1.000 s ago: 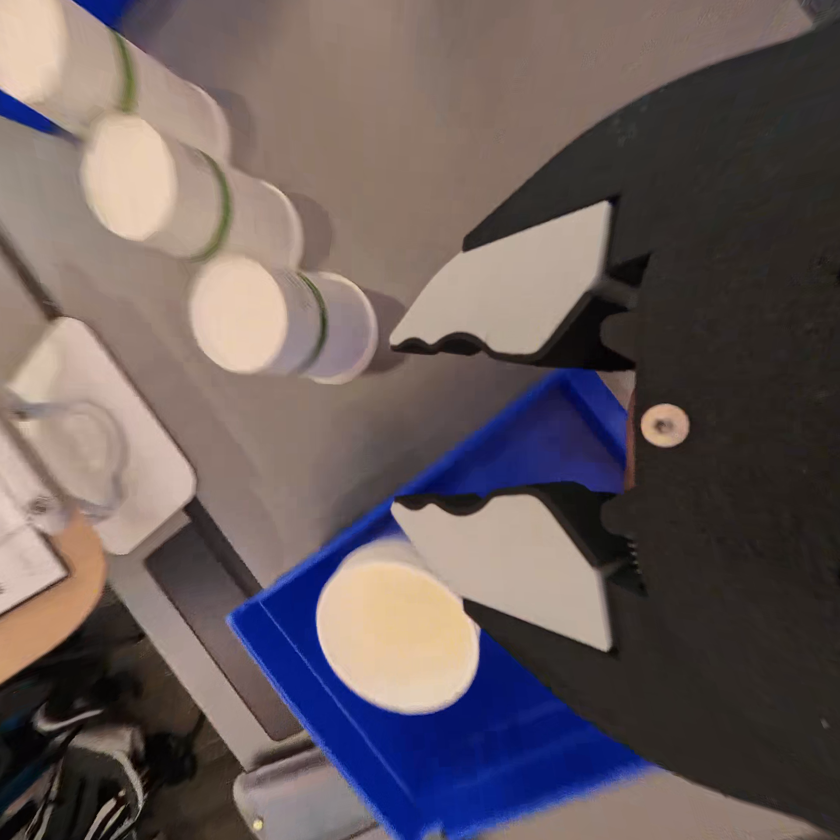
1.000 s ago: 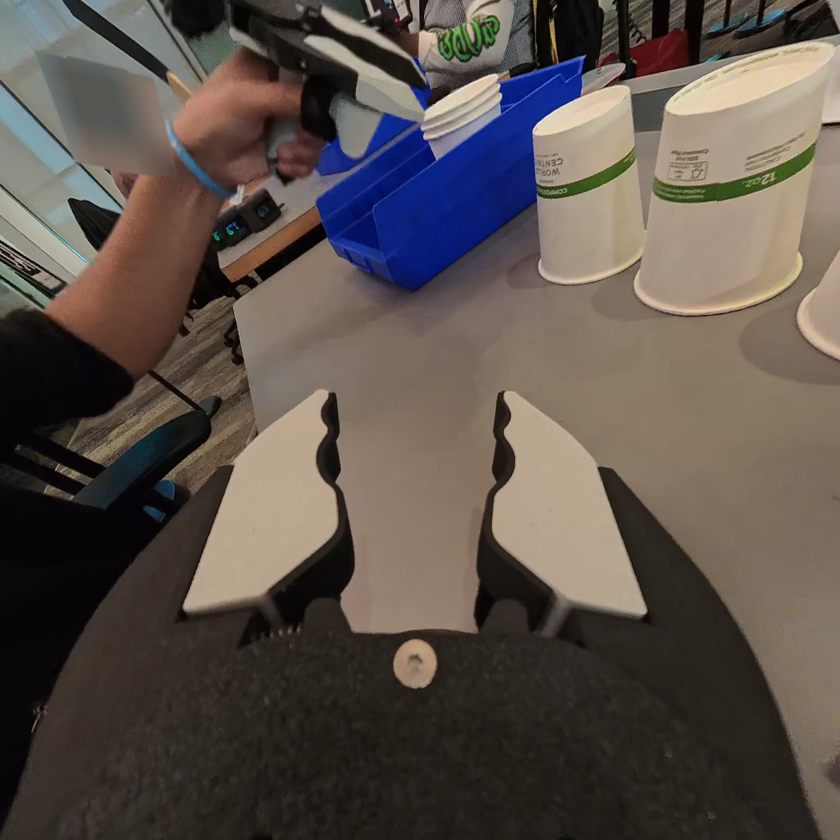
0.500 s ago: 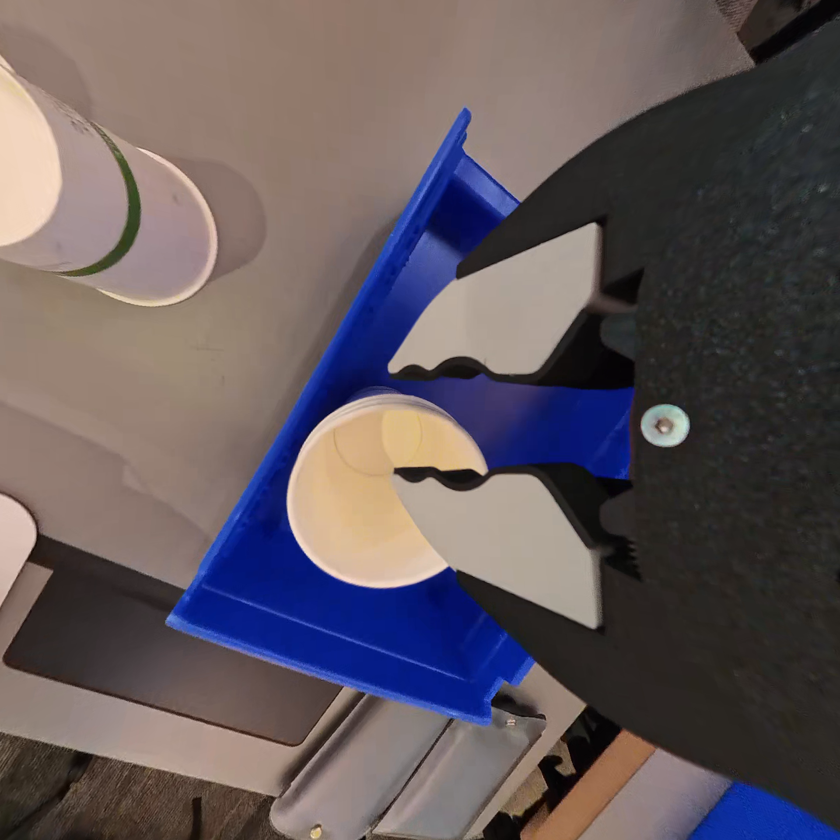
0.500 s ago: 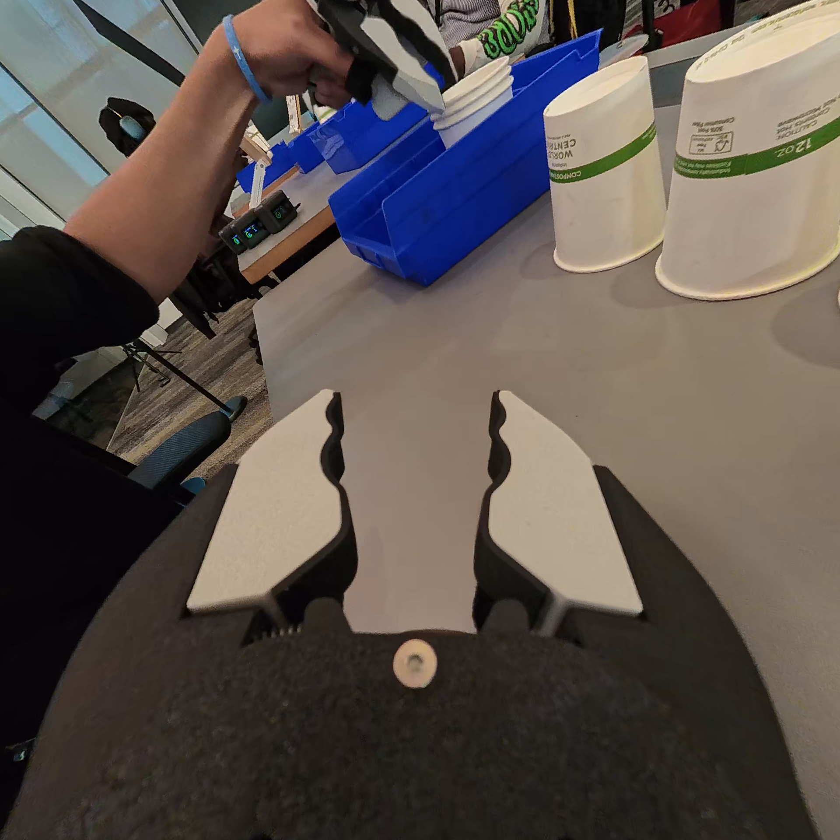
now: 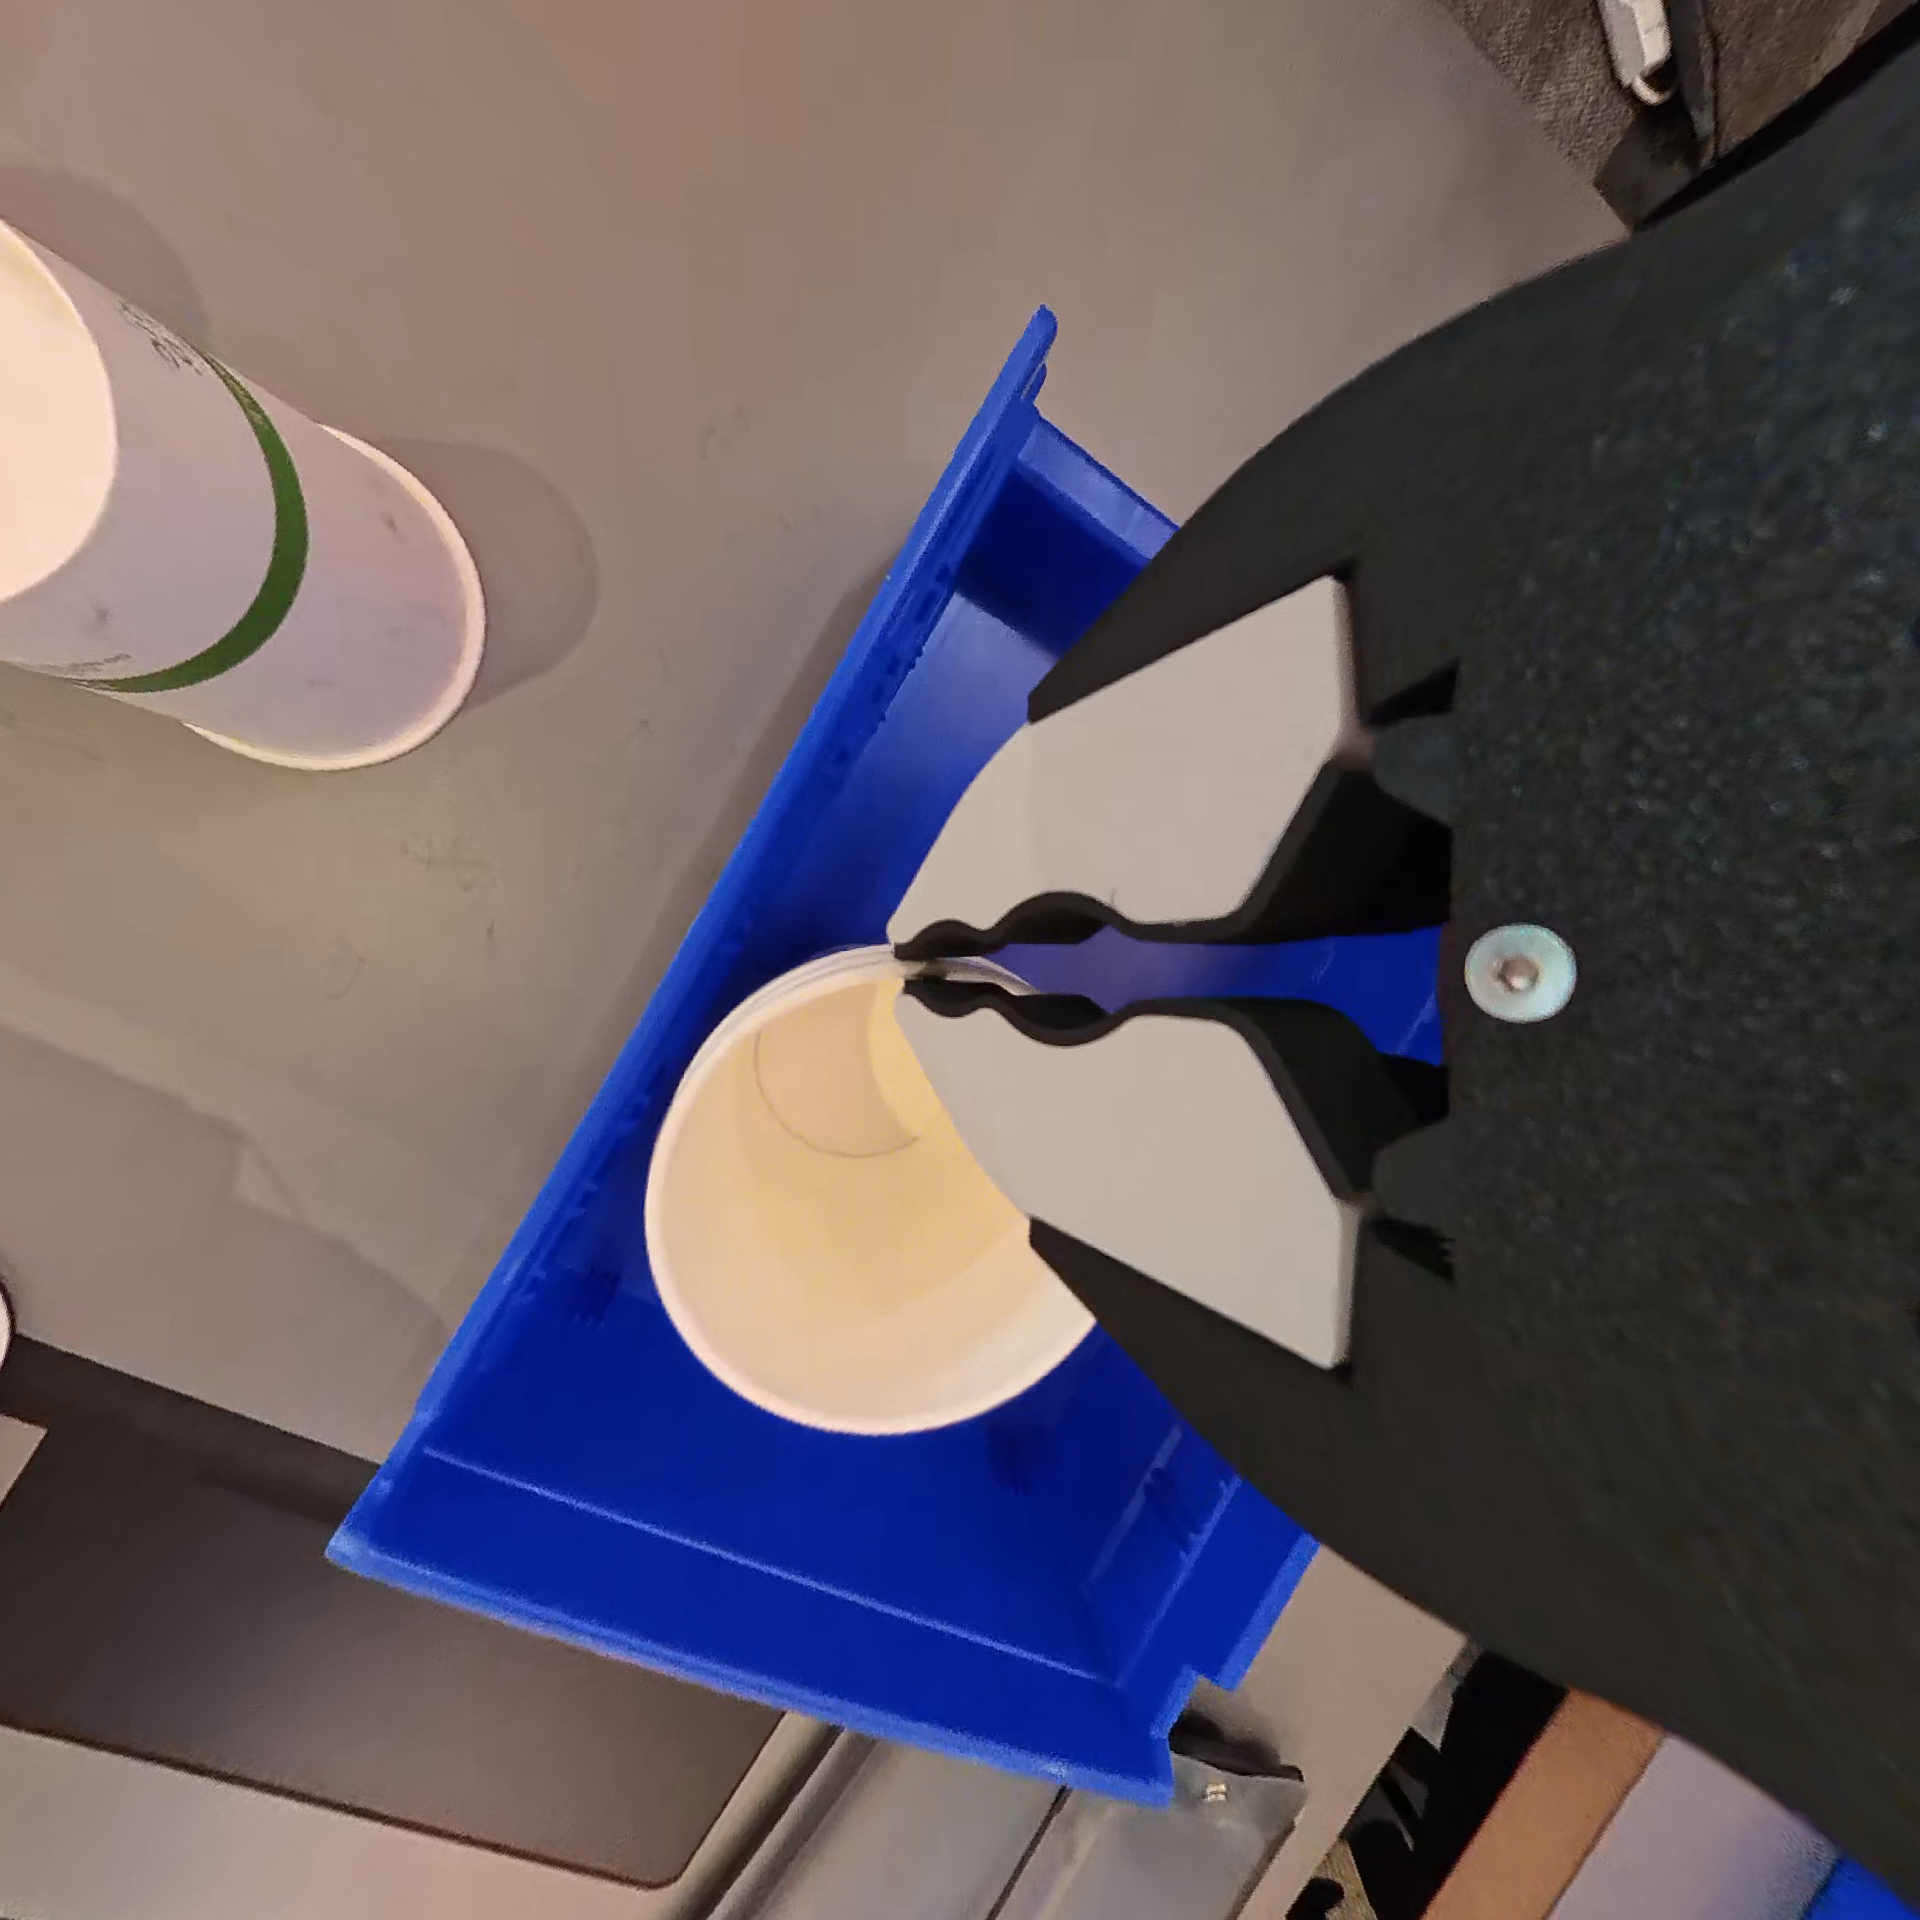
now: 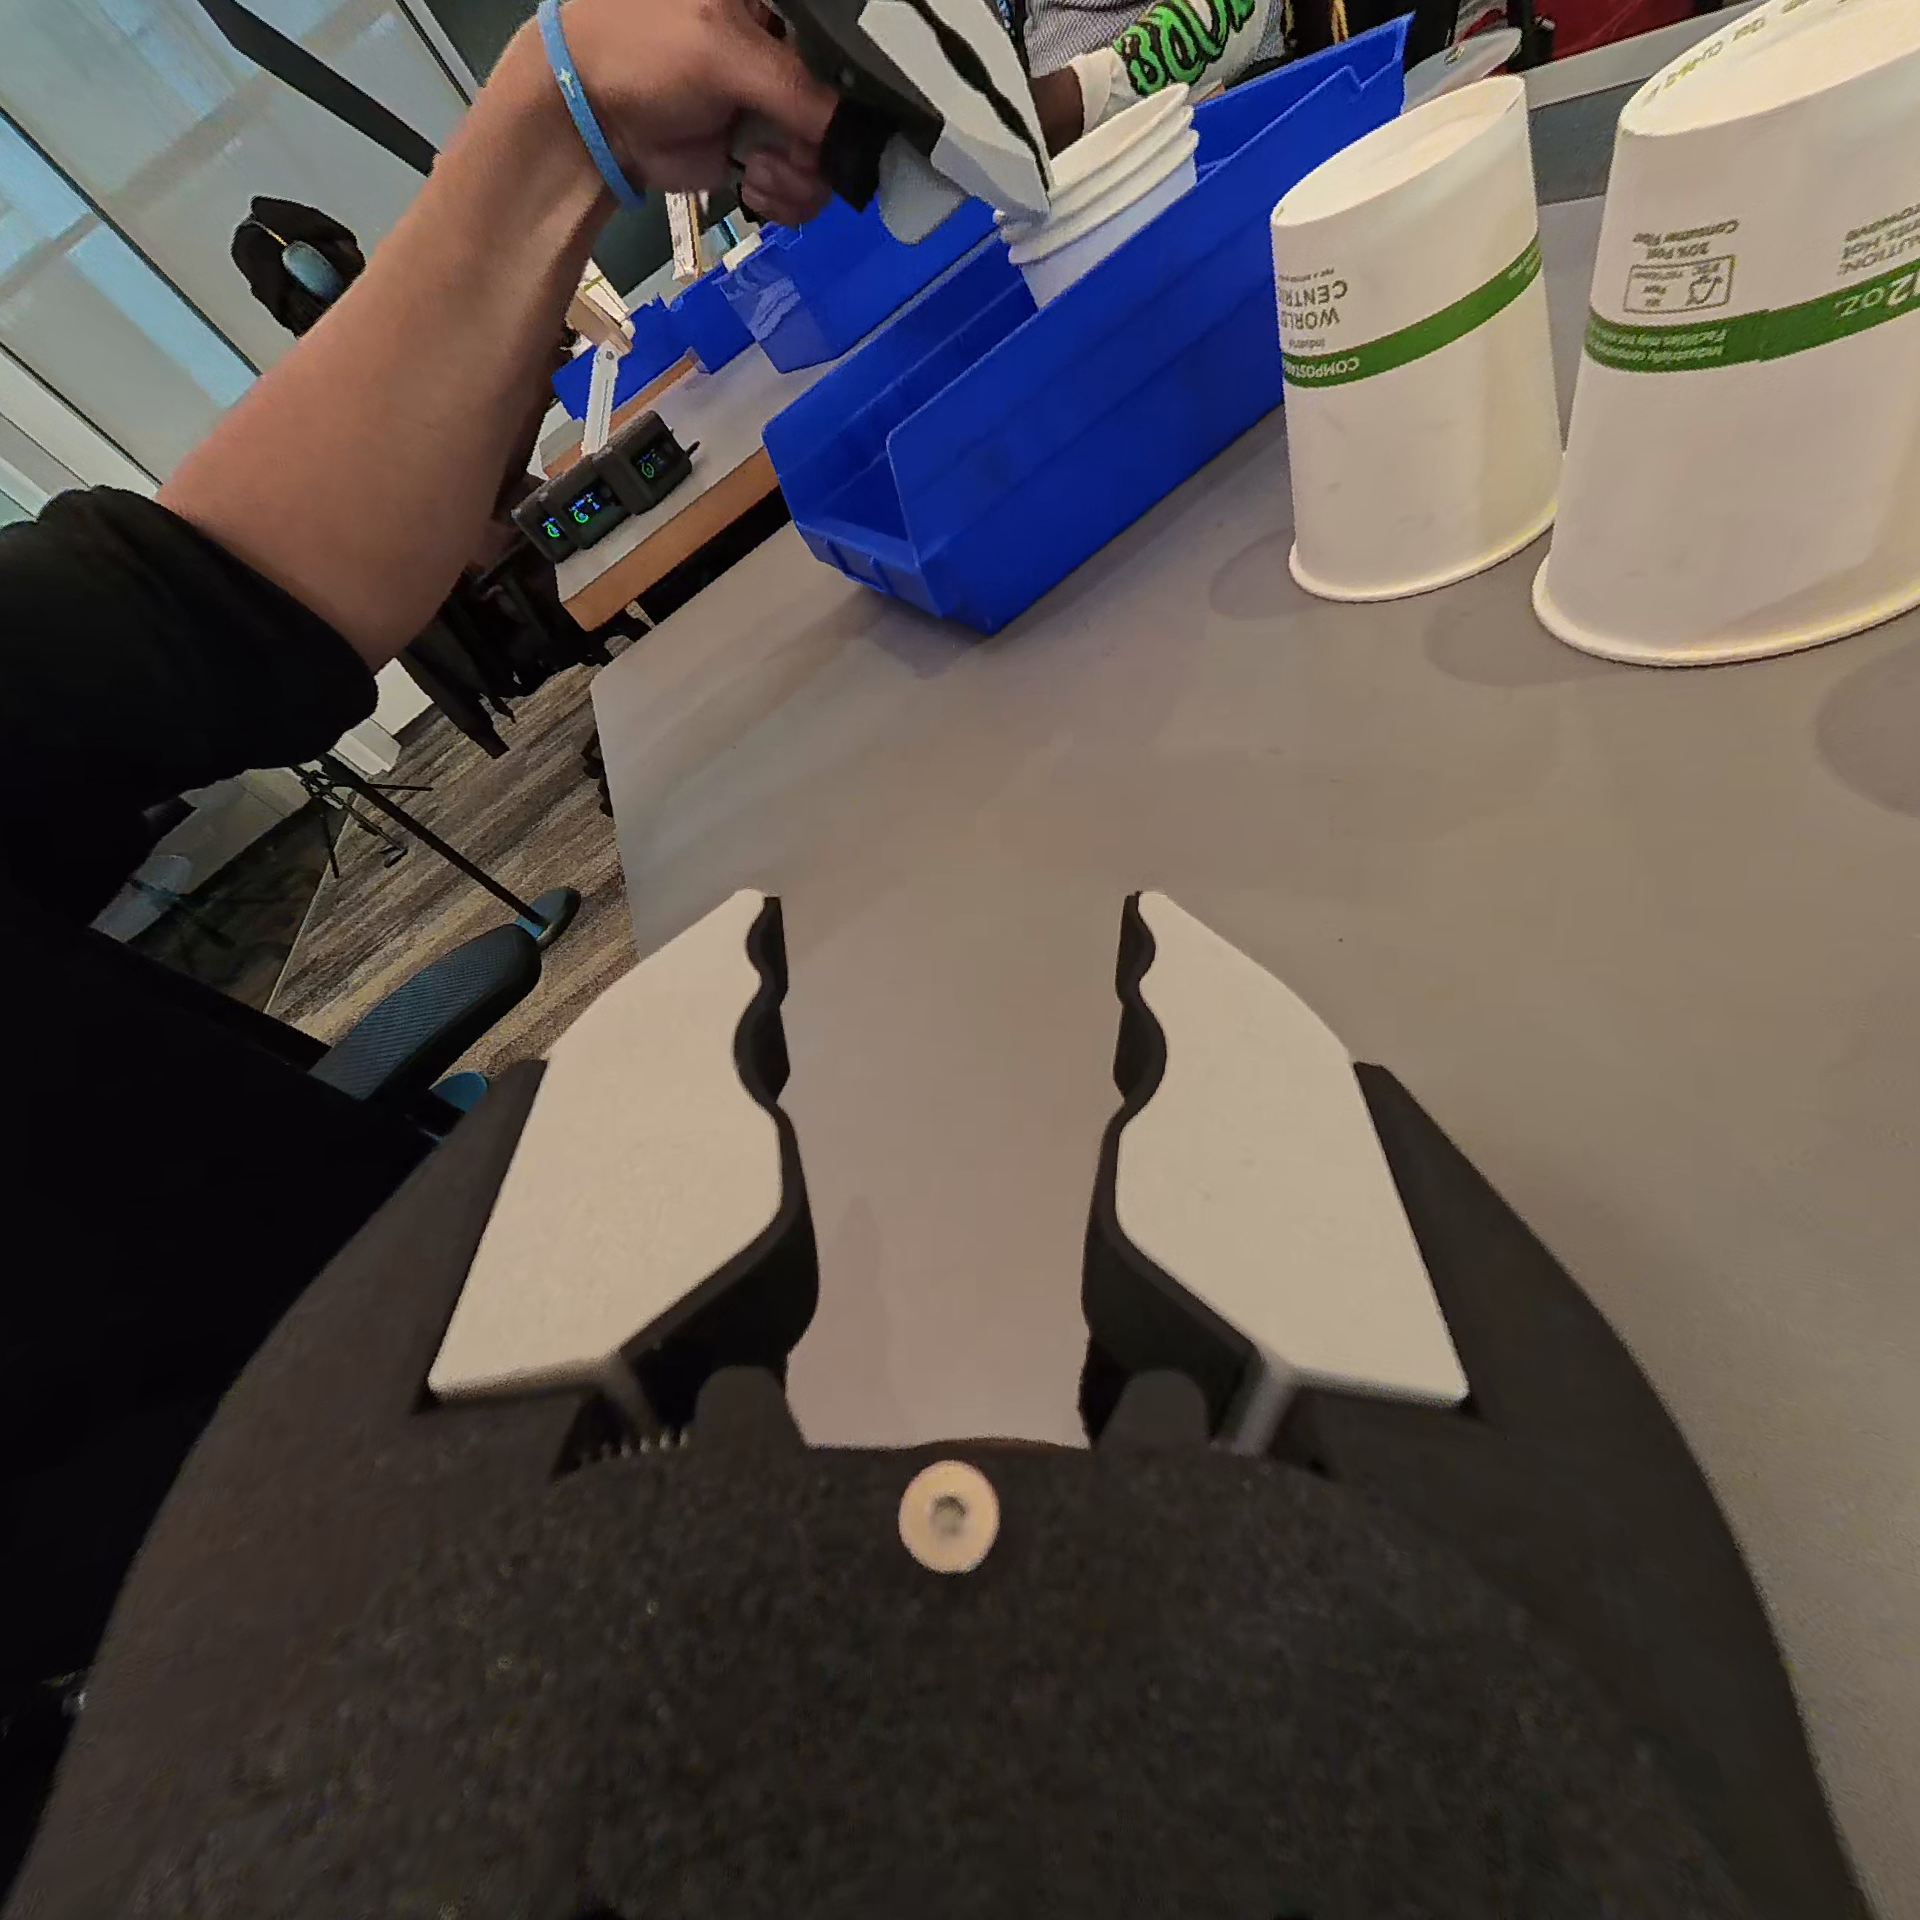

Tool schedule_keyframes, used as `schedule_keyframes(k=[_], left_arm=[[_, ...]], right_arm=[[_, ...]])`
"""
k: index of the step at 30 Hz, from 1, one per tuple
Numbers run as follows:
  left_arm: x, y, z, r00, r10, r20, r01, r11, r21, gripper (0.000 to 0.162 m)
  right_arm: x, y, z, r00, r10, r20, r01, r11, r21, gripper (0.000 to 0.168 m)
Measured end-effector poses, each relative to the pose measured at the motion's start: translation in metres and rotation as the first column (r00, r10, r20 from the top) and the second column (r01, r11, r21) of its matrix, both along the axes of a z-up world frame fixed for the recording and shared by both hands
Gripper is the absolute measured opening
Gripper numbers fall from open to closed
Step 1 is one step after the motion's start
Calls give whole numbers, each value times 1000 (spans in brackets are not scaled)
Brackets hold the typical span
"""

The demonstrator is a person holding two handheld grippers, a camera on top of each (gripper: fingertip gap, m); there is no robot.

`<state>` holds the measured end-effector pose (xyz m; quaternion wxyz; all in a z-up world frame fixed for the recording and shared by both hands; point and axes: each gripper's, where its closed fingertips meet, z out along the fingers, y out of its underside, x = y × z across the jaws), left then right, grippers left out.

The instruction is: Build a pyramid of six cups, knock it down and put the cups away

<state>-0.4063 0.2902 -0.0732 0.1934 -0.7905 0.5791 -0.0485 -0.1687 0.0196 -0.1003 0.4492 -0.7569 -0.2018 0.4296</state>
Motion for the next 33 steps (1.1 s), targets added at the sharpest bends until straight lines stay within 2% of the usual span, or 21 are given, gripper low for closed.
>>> schedule_keyframes(k=[7,16,23,27,30,33], left_arm=[[0,7,4,1000,19,21,-19,1000,5,2],[4,9,43,999,6,41,-9,998,70,3],[2,4,101,995,-9,101,-9,984,178,3],[12,-14,143,987,-74,141,41,974,224,3],[32,-40,170,973,-156,170,112,964,243,3],[64,-74,184,941,-269,205,217,945,244,3]], right_arm=[[0,-1,1,1000,1,0,-1,1000,-1,60],[-1,-1,0,1000,5,4,-5,1000,-7,59],[5,6,-3,1000,-11,9,11,1000,-6,59],[5,24,3,999,14,40,-15,1000,22,66],[1,43,23,999,35,16,-36,998,55,74],[-8,60,51,997,74,-20,-73,994,80,82]])
